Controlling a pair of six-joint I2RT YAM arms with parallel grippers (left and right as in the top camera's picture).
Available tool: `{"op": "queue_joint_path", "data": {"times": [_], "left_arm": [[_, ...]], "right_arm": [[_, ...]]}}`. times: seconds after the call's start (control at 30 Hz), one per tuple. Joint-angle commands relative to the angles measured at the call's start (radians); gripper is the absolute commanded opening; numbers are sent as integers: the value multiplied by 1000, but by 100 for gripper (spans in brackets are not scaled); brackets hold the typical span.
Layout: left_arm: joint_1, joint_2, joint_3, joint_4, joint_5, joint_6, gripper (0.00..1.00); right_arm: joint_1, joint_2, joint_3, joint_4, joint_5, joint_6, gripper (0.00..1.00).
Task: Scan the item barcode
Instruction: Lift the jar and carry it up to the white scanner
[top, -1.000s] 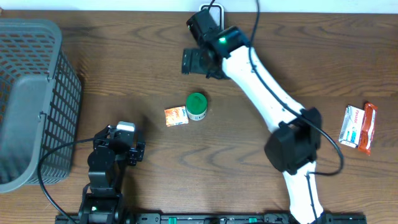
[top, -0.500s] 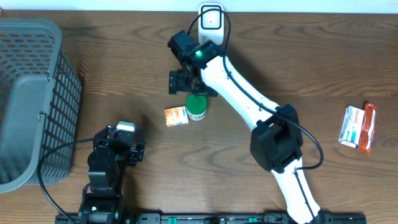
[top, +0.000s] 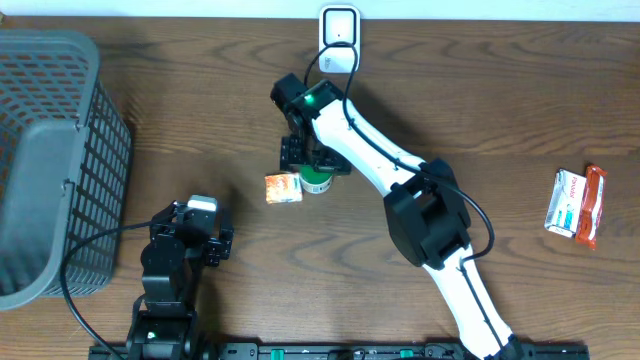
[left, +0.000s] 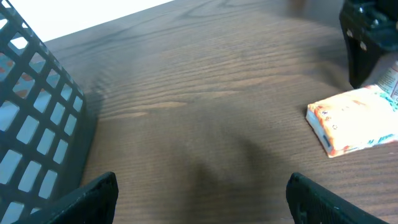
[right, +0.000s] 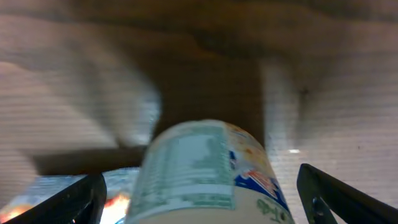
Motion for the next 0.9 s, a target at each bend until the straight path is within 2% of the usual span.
{"op": "queue_joint_path", "data": {"times": [0.0,0.13,0.23,0.33,0.4,0.43,0.47,0.5,0.67,0.87], "left_arm": [[-3,-5,1,3,-9,-9,87],[-3,-5,2,3,-9,-10,87],[-3,-5,1,3,-9,-9,87],[-3,-5,1,3,-9,-9,87],[-3,-5,1,3,-9,-10,87],[-3,-5,2,3,-9,-10,87],[-3,-5,2,3,-9,-9,87],[-3,-5,2,3,-9,-9,87],[-3,-5,2,3,-9,-9,87],[-3,-5,1,3,-9,-9,87]], "right_arm": [[16,8,-6,-22,2,12,93],[19,8,-7,-48,2,12,90],[19,8,-7,-63,1,13,71],[20,8,-8,-68,2,20,62],[19,8,-8,-68,1,21,48],[19,8,-8,-69,1,25,45],[20,8,-8,-70,2,27,47],[20,8,-8,-70,2,27,56],[5,2,4,-88,-4,0,54],[-27,-19,98,-195,-29,-82,57]]}}
